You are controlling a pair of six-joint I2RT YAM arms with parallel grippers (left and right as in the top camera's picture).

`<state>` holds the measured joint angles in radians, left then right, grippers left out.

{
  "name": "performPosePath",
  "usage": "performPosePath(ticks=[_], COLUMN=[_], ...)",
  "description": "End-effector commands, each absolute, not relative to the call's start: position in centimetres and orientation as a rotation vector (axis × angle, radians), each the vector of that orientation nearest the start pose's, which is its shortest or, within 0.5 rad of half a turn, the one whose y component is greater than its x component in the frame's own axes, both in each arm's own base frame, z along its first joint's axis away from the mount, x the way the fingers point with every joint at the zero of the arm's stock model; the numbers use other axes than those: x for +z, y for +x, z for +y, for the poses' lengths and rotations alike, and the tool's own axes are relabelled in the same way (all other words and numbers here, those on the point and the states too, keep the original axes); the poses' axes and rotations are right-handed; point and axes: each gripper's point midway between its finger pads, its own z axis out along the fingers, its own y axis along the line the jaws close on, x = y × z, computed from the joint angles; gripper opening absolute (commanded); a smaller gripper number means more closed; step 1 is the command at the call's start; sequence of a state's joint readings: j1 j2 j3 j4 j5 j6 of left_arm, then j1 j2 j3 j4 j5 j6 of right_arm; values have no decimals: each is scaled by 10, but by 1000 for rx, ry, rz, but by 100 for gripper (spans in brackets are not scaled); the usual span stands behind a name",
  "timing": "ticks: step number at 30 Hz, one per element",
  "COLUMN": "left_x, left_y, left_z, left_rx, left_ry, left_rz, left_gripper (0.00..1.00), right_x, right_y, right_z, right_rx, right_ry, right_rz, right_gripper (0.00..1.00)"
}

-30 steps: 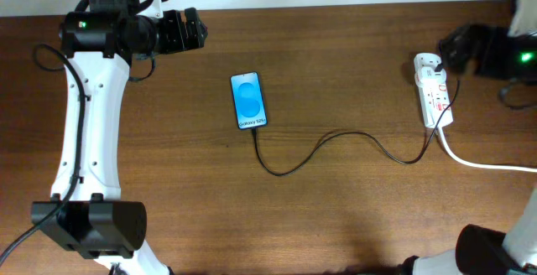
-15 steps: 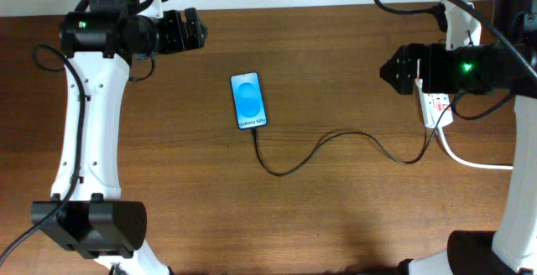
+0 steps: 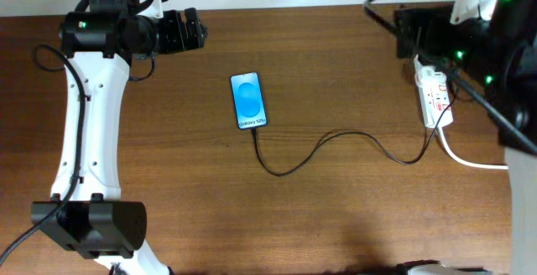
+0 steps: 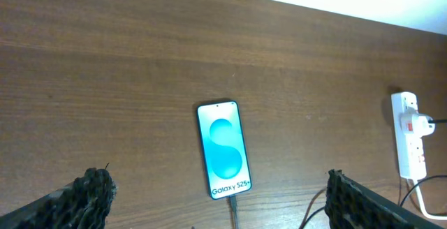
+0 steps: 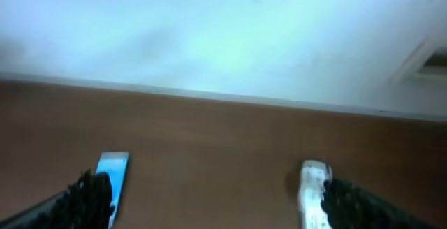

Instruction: Plug charger to phone and switch on socket

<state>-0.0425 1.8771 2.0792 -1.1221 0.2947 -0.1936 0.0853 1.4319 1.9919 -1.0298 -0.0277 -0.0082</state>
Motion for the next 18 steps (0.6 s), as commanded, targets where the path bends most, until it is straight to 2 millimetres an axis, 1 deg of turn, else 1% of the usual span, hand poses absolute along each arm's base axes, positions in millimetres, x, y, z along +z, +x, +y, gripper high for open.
performPosePath(ticks=[1, 3, 5, 8, 9, 11, 14, 16, 18], left_x=[282, 282, 282, 282, 282, 282, 282, 282, 282], left_y=[470, 470, 470, 470, 470, 470, 470, 470, 470], left_z=[-69, -69, -69, -69, -69, -69, -69, -69, -69], left_rx=[-451, -451, -451, -451, -451, -451, -451, -451, -451], left_ry=[-46, -46, -46, -46, -46, -46, -46, -46, -46], left_rz=[2495, 2495, 2496, 2495, 2495, 2495, 2495, 2495, 2495], left_gripper=[99, 100, 99, 100, 100, 99, 99, 99, 99], right_x=[420, 407, 390, 356, 341, 318, 291, 269, 258], right_y=[364, 356, 344, 322, 313, 302, 290, 278, 271], right_z=[26, 25, 24, 22, 21, 20, 16, 14, 14], right_rx=[5, 6, 10, 15, 15, 16, 11, 10, 10], right_ry=[-86, -83, -77, -71, -69, -64, -49, -45, -45], right_rz=[1991, 1952, 1868, 1775, 1748, 1702, 1615, 1586, 1576], right_gripper=[98, 99, 99, 98, 98, 98, 99, 99, 98])
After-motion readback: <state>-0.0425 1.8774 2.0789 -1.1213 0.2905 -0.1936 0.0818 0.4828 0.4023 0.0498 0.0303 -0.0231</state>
